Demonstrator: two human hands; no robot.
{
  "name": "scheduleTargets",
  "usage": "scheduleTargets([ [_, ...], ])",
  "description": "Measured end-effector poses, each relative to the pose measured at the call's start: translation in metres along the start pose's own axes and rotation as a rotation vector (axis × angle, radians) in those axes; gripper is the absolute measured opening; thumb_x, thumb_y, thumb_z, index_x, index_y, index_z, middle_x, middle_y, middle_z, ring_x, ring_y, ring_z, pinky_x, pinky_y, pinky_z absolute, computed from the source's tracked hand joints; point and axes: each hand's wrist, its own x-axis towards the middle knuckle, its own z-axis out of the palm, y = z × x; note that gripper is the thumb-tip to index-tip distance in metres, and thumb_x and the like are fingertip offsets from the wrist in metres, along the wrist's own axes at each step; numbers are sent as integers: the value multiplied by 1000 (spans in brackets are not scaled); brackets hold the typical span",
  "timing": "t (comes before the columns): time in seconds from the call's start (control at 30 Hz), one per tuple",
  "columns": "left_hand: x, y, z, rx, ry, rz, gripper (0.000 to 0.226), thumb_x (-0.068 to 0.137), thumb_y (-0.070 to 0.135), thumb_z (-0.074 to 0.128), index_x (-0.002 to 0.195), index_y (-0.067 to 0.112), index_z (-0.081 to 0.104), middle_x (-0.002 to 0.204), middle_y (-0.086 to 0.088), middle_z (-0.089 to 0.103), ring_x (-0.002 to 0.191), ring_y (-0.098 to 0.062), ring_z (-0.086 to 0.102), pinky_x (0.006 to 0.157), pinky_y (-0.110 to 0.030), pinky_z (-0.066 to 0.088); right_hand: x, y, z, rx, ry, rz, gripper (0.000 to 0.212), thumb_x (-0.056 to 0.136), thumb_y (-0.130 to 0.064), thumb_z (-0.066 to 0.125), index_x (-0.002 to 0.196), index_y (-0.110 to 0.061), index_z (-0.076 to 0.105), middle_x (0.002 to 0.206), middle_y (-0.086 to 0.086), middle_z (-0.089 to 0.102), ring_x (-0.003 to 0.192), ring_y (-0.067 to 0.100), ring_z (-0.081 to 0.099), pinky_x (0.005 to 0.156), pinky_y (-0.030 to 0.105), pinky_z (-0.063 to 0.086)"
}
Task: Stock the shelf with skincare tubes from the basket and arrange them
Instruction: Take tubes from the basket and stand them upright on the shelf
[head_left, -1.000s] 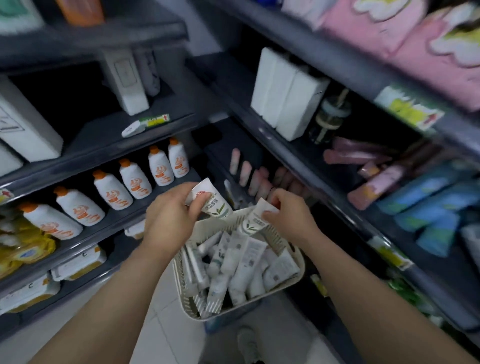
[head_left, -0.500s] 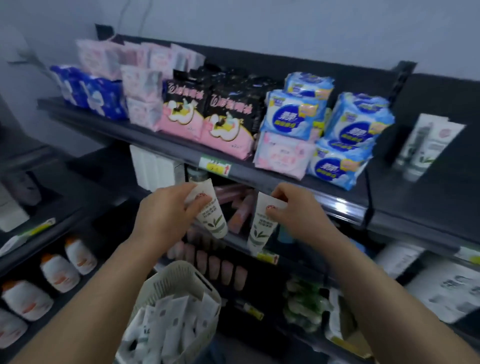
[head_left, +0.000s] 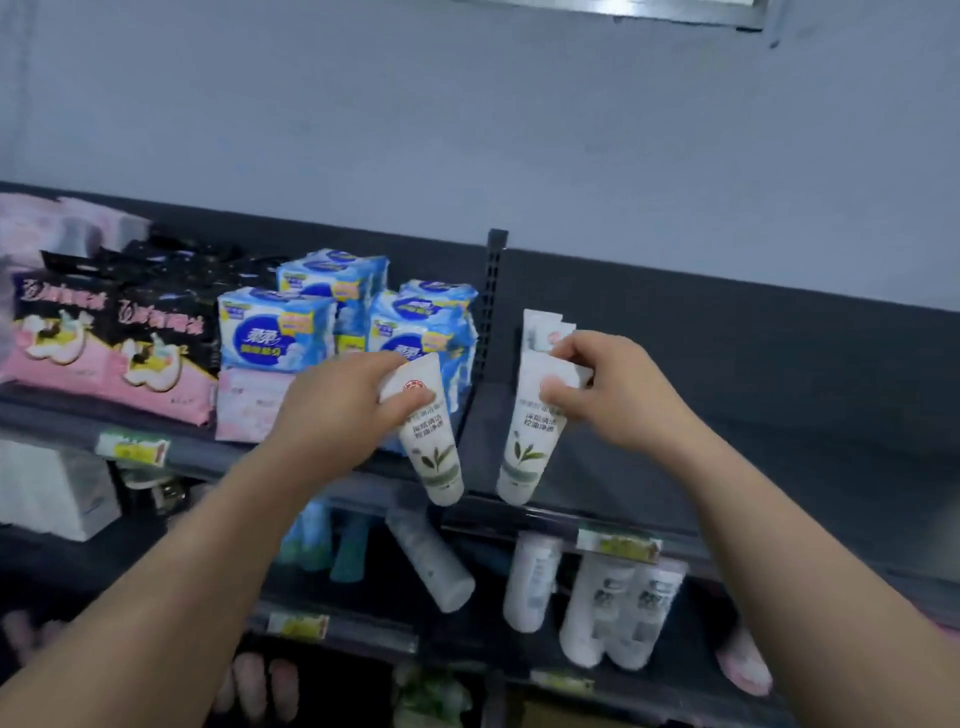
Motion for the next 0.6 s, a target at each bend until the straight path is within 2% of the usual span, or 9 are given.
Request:
scheduleTargets([
  [0.07, 23, 23, 18, -16, -17, 3, 36, 84, 55, 56, 90, 20, 66, 82, -1, 66, 86, -27, 60, 64, -33, 37, 7, 24, -24, -19, 50, 8, 12, 79, -19, 69, 86, -21, 59, 88, -3, 64, 76, 15, 60, 64, 30, 47],
  [0.13, 45, 43, 36, -36, -36, 4, 26, 86, 49, 60, 75, 25, 59, 69, 4, 59, 75, -22, 55, 61, -34, 36, 15, 45, -41, -15, 82, 32, 13, 78, -18, 68, 87, -22, 59, 90, -3, 64, 79, 16, 62, 67, 35, 52],
  [0.2, 66, 58, 55, -37, -45, 5, 26, 84, 49, 61, 72, 27, 56, 64, 8, 52, 71, -18, 50, 61, -34, 37, 22, 63, -50, -20, 93, 58, 12, 79, -17, 66, 86, -23, 58, 89, -6, 62, 81, 16, 62, 70, 40, 55],
  [0.33, 102, 70, 91, -72, -142, -7, 28, 83, 48, 64, 91, 22, 66, 82, 5, 65, 81, -20, 58, 73, -39, 48, 38, 94, -55, -53, 111, 80, 10, 83, -17, 63, 89, -23, 57, 88, -11, 61, 80, 10, 59, 64, 29, 49],
  [0.5, 140, 66, 125, -88, -275, -16, 24, 87, 41, 62, 100, 22, 63, 93, 8, 61, 89, -16, 58, 69, -31, 41, 61, 120, -45, -42, 112, 125, 9, 85, -18, 61, 89, -24, 57, 87, -12, 60, 81, 11, 58, 64, 28, 46],
  [0.6, 162, 59, 142, -93, -357, 5, 26, 88, 41, 61, 104, 21, 62, 103, 4, 63, 96, -19, 59, 74, -32, 43, 72, 128, -38, -35, 117, 142, 8, 86, -17, 60, 90, -23, 57, 86, -13, 61, 80, 9, 59, 64, 27, 48],
])
